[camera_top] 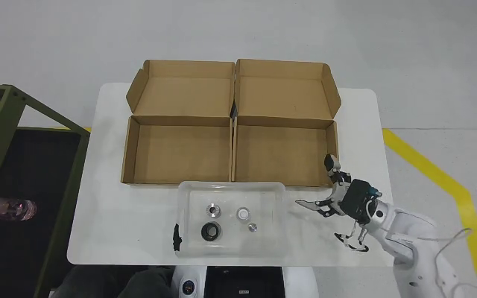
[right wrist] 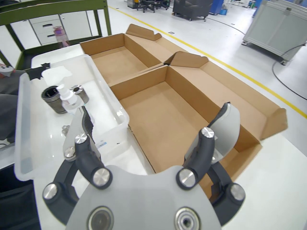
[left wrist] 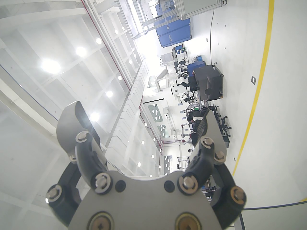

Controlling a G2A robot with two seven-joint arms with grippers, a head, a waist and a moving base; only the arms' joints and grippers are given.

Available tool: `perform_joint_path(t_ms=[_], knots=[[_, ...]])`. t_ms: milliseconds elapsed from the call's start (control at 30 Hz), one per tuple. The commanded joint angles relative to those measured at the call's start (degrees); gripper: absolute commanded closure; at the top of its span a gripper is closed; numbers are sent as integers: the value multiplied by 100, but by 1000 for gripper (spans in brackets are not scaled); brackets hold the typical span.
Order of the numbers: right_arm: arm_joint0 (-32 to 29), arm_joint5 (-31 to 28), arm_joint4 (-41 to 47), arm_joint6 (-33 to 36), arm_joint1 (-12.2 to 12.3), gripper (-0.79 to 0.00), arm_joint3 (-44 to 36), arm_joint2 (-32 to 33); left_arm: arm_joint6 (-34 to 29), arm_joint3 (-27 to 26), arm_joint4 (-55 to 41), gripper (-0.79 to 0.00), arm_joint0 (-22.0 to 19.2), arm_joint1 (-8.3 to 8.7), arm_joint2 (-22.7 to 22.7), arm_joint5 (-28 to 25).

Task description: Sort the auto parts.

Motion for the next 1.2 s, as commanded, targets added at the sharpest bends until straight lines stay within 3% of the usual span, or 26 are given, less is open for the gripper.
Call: perform_joint_path(t_ms=[0,533,1167], knots=[[32,-140,116,216,8,-785,-101,-170,0,0,0,-785,0,0,0,0],[543,-467,164,1675,66,-785,-453,-1389,0,0,0,-785,0,0,0,0],[1170,-82,-268,2443,33,-785,-245,-2760,0,0,0,-785,0,0,0,0]])
